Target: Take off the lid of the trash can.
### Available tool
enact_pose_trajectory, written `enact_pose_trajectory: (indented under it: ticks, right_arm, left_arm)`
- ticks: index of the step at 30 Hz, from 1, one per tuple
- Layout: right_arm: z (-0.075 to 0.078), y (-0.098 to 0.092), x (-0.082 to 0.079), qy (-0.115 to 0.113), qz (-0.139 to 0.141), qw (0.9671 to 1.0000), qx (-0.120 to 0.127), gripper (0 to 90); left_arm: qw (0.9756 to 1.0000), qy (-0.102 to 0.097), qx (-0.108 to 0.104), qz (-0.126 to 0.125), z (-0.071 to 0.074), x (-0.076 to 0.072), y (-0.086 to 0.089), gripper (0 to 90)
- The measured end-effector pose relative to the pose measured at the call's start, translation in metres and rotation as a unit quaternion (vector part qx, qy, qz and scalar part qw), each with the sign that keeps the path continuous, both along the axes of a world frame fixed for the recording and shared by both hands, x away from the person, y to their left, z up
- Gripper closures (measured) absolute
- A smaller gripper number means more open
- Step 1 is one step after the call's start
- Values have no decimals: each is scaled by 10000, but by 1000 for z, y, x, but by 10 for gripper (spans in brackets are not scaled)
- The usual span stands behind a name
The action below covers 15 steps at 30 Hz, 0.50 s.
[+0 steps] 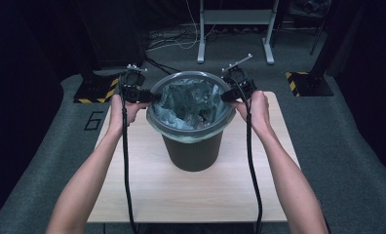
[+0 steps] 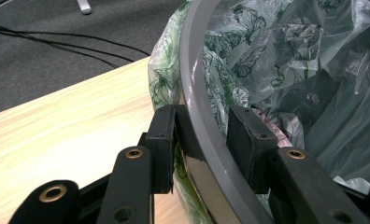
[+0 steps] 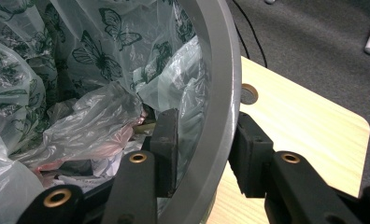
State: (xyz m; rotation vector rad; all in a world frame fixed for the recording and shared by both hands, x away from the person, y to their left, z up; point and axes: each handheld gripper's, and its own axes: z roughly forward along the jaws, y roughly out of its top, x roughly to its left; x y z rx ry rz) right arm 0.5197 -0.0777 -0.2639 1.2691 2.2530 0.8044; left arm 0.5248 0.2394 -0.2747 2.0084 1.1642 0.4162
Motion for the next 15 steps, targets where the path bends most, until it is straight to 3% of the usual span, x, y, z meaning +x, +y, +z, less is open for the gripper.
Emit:
enact_pose_trajectory:
  ticks: [15]
  right_arm:
    - [6, 1, 0, -53, -24, 10000, 68, 655]
  left_arm:
    - [9999, -117, 54, 39, 9, -1, -2, 642]
